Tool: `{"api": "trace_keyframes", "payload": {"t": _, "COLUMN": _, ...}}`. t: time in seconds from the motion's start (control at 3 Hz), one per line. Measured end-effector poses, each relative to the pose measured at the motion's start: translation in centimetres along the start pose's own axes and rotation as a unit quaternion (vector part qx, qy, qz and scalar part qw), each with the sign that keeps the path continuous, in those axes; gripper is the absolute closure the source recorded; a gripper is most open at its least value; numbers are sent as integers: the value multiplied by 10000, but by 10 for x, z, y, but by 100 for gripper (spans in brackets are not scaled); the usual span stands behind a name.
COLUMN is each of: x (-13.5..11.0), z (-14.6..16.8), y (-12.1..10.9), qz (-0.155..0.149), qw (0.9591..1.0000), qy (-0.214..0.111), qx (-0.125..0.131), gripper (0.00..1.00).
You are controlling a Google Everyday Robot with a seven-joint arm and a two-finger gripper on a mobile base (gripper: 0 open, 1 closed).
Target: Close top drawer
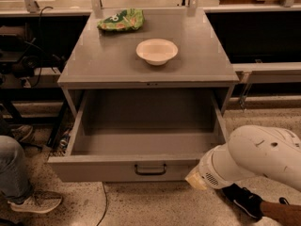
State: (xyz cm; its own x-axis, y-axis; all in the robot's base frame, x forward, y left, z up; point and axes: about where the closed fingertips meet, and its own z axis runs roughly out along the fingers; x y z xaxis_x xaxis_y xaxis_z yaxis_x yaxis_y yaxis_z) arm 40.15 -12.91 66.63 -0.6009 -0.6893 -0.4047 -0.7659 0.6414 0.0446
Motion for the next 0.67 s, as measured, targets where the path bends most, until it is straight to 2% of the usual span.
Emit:
{"api": "trace_keyframes", "payload": {"t": 0.33, "x": -3, "z": 2, "y": -1, "qz": -15, "qw": 10000, "qy": -40, "qx": -8, "gripper": 100}}
{"api": "trace_keyframes", "payload": {"t": 0.67, "x": -31, "z": 19, "y": -13, "qz": -157, "qw": 9990, "qy": -405, "qx": -87, "gripper": 100}}
